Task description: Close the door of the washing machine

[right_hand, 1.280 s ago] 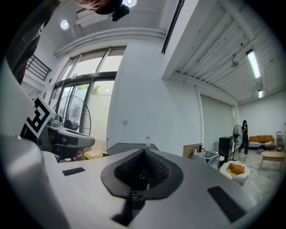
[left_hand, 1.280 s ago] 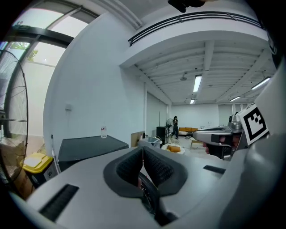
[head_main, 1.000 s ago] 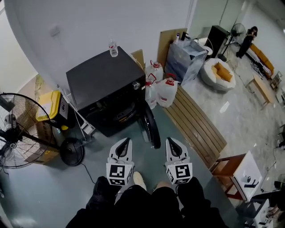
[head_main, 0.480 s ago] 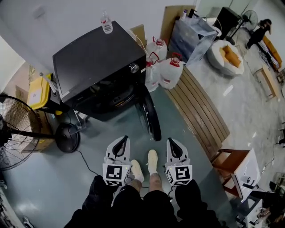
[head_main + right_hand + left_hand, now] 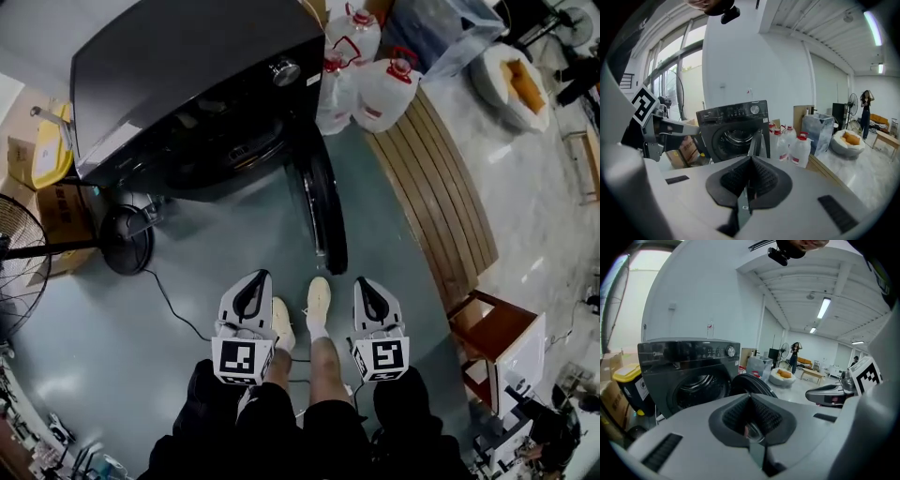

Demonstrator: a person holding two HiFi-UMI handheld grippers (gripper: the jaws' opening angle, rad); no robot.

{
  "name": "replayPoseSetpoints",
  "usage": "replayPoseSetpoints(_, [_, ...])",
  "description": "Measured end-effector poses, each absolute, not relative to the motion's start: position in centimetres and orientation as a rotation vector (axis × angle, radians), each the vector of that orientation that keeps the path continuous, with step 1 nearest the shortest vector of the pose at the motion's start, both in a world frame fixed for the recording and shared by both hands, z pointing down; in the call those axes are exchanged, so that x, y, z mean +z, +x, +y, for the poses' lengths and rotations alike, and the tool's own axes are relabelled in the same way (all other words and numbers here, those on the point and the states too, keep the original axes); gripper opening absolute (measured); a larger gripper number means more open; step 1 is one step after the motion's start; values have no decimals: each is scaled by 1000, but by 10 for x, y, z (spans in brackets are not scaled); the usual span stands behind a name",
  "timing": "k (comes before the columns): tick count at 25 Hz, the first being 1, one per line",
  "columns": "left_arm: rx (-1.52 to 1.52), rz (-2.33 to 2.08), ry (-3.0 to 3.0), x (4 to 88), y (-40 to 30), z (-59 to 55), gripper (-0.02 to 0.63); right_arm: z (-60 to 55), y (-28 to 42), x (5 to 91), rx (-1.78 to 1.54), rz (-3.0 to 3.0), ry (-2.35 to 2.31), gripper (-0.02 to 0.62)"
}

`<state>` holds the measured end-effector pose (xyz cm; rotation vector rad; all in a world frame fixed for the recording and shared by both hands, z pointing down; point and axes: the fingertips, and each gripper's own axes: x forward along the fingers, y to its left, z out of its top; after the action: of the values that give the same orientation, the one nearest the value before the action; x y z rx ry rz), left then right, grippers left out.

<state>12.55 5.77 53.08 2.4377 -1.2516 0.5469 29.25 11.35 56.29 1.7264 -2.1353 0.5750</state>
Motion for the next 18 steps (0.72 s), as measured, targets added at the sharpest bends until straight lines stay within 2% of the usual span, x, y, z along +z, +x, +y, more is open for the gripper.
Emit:
replayPoseSetpoints(9, [623, -1224, 2326, 628, 131, 67, 26, 112, 294, 667, 684, -2117, 1589, 24])
replayPoseSetpoints(10, [630, -1222, 2320, 633, 130, 69, 26, 114, 292, 674, 700, -2124, 1563, 106])
replayPoseSetpoints(13, [641, -1219, 2296, 645, 127, 73, 26, 120, 288, 694, 732, -2135, 1497, 148])
replayPoseSetpoints(15, [635, -1220, 2274, 651, 126, 75, 26, 121, 288, 706, 756, -2134, 1468, 203])
replayPoseSetpoints(18, [630, -1231, 2257, 658, 124, 75, 26, 118, 291, 719, 779, -2129, 1449, 235])
